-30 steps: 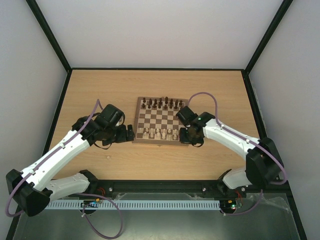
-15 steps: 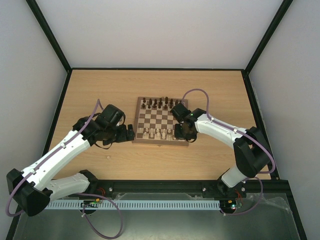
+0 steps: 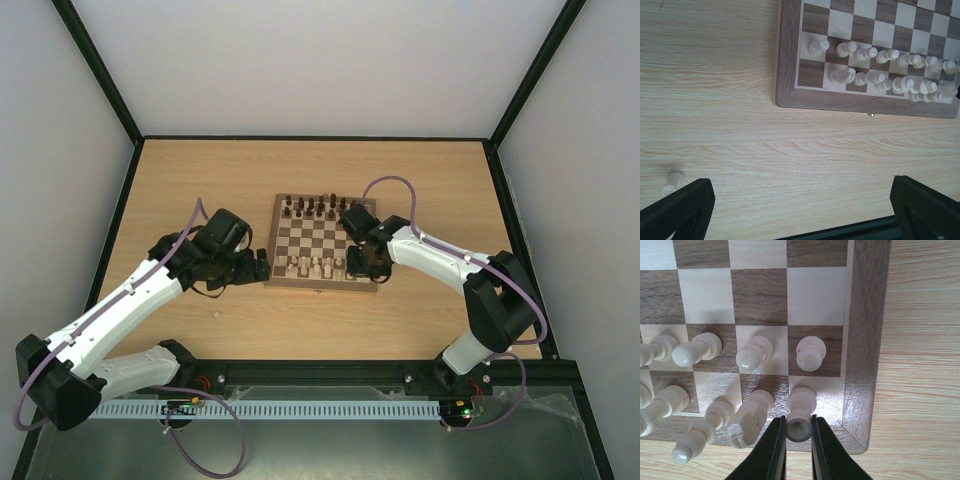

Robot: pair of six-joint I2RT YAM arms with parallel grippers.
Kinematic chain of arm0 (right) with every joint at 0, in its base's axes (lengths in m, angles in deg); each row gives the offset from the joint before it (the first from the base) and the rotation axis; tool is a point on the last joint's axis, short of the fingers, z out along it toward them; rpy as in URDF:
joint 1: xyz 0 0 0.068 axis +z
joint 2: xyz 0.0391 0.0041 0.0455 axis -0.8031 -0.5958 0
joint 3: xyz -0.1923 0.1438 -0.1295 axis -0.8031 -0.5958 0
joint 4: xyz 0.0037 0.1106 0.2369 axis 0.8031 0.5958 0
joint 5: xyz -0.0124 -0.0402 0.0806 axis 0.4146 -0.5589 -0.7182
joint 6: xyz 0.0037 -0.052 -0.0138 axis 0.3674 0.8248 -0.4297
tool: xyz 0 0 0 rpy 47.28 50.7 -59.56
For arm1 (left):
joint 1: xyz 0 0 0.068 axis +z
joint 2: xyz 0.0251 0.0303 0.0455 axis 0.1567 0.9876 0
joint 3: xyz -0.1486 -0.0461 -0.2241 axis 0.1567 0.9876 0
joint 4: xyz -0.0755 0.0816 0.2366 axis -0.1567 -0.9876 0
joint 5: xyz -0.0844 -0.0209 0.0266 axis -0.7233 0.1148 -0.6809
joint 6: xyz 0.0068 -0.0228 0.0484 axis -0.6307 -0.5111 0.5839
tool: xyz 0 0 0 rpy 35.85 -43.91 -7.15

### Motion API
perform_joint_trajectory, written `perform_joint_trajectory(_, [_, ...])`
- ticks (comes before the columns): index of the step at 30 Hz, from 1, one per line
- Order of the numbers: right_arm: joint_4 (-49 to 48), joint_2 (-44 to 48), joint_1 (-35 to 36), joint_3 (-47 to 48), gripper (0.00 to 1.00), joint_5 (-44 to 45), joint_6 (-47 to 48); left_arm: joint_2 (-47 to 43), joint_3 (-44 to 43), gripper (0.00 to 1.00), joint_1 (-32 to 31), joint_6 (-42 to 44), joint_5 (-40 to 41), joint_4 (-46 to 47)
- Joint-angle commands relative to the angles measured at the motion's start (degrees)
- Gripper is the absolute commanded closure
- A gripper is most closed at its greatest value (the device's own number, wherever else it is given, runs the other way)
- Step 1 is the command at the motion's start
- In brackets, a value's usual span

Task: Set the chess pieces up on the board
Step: Place the chess piece on the chessboard.

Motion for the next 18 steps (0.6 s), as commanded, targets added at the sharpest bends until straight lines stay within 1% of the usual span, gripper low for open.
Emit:
perform_joint_trajectory(1, [2.33, 0.74, 0.23, -1.24, 0.98, 1.12, 0.06, -1.14, 0.78, 0.01, 0.39, 0.10, 0.35, -0.49])
perform_joint_trajectory(11, [1.71, 1.48, 0.28, -4.27, 0.97, 0.57, 0.05, -2.66, 1.71, 0.01, 0.36, -0.33, 0.50, -1.00])
perform_joint_trajectory(18, [2.25, 1.69, 0.23, -2.59, 0.81, 0.51, 0.40, -2.24, 1.49, 0.01, 0.43, -1.20, 1.80, -2.15])
